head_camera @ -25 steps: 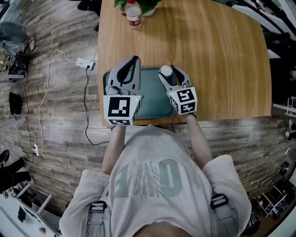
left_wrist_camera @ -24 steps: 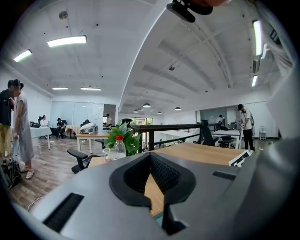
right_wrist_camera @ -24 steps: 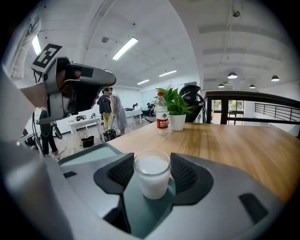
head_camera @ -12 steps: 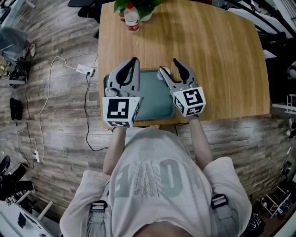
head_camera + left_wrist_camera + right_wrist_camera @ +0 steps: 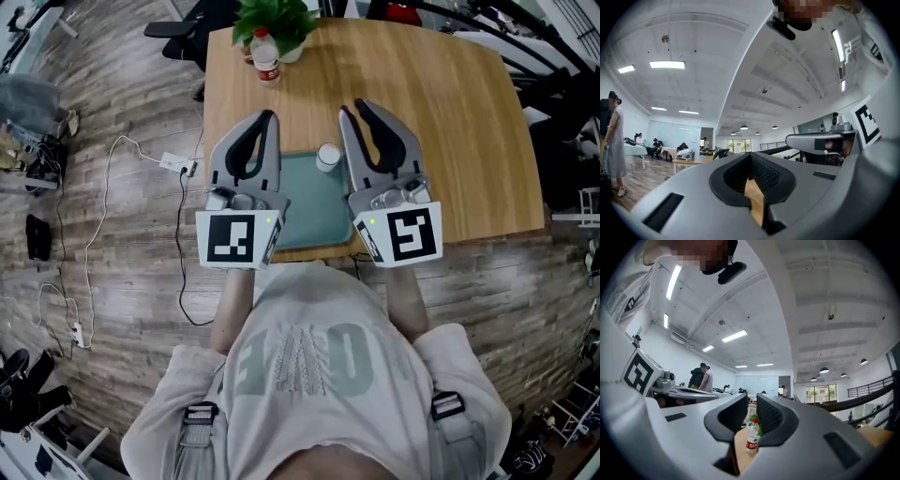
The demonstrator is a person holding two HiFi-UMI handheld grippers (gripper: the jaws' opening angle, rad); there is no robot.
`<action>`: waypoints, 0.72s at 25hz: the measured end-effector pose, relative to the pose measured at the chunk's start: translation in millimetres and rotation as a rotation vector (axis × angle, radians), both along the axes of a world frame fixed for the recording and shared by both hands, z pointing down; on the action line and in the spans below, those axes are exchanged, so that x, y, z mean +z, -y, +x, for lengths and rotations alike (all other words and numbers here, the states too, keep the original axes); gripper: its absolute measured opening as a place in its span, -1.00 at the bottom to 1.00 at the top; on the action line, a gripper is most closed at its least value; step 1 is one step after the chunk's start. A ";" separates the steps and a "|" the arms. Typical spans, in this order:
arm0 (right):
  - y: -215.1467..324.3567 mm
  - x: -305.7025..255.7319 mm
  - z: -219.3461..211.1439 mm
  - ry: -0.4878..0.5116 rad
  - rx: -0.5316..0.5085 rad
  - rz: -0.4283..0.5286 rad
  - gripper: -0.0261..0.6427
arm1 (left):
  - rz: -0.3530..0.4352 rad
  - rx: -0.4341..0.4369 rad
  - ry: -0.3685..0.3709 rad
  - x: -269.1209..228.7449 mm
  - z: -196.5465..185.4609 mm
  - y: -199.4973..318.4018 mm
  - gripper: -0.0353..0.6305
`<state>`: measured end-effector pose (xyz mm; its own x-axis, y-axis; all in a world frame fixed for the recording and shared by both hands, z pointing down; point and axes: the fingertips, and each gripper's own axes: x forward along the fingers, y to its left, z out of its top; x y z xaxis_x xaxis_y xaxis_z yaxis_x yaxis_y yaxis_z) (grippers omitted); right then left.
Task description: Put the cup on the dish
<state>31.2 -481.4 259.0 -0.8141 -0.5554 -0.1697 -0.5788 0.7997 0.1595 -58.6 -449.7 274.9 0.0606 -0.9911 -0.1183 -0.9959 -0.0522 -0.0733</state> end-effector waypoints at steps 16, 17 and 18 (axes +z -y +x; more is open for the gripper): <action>-11.7 -1.2 36.2 0.016 0.165 -0.020 -0.87 | 0.154 0.083 0.084 -58.6 30.9 -18.9 -0.87; -11.4 -2.6 37.5 0.024 0.178 -0.025 -0.87 | 0.156 0.088 0.086 -58.9 32.4 -19.6 -0.87; -11.5 -4.4 38.6 0.033 0.189 -0.031 -0.87 | 0.155 0.090 0.088 -59.1 33.3 -20.4 -0.87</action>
